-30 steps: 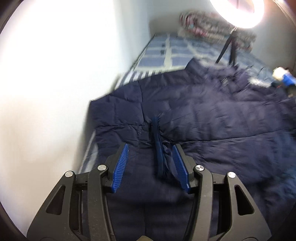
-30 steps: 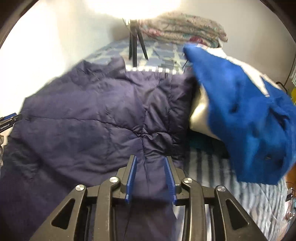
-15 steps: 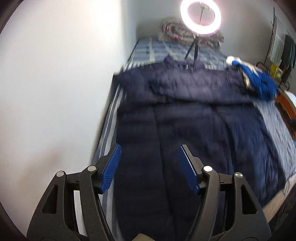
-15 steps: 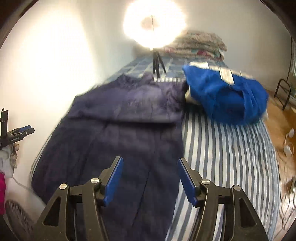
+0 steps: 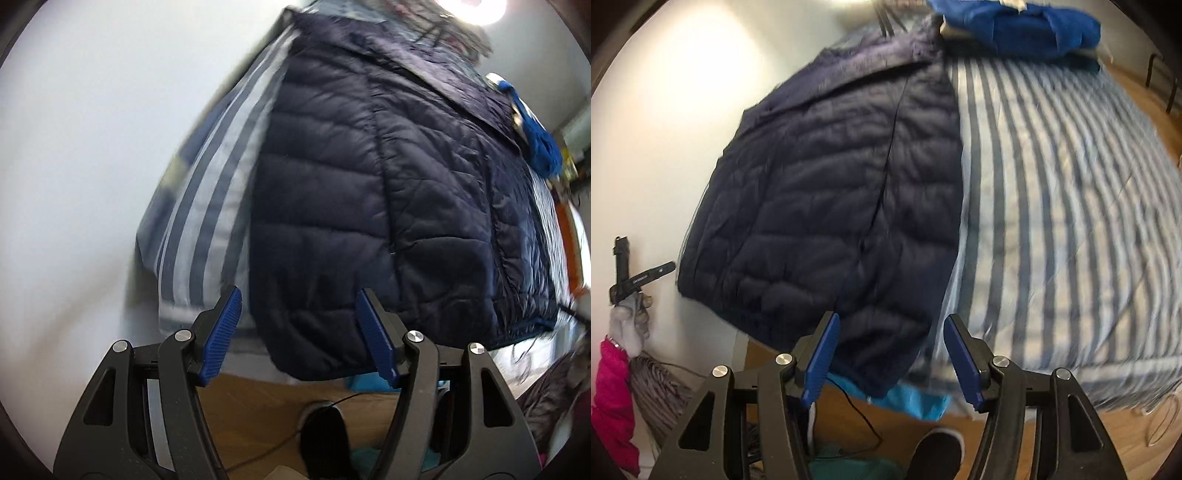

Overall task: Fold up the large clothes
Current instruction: 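Grasp the jacket hem with the left gripper while the right gripper grasps it too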

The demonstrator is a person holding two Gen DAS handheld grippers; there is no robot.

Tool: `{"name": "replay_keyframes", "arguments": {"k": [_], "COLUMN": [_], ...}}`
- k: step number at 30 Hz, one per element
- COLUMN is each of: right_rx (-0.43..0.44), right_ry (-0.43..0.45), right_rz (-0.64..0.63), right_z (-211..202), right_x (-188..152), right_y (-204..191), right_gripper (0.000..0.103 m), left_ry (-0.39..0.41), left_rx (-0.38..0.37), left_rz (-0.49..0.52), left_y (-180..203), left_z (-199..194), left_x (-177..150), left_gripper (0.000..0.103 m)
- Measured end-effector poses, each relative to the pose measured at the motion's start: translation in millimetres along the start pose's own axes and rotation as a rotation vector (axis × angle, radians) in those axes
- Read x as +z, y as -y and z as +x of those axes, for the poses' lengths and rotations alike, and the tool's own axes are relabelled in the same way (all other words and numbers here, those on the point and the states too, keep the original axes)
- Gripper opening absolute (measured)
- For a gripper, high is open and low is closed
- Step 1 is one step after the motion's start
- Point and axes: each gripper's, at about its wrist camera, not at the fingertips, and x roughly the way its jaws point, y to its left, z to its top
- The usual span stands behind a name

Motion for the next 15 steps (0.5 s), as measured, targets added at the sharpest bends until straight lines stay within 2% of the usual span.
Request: {"name": "replay_keyframes", "arguments": {"k": [4,15], "right_rx": [0.014,0.068], "right_ry": [-0.019,-0.060], "right_rz": [0.032,0.029], "right_z": [7,25], "right_x": [-9,-10], "right_y": [9,6], "right_gripper": [0.062,0.062], "left_ry": [-0.015,-0.078], "left_rx": [0.025,0.012], "left_rz": [-0.020,0.008], "left_y": [-6,-2], "left_z": [5,22], "left_x": [-4,-15], "left_gripper": [0.067,0.067]}}
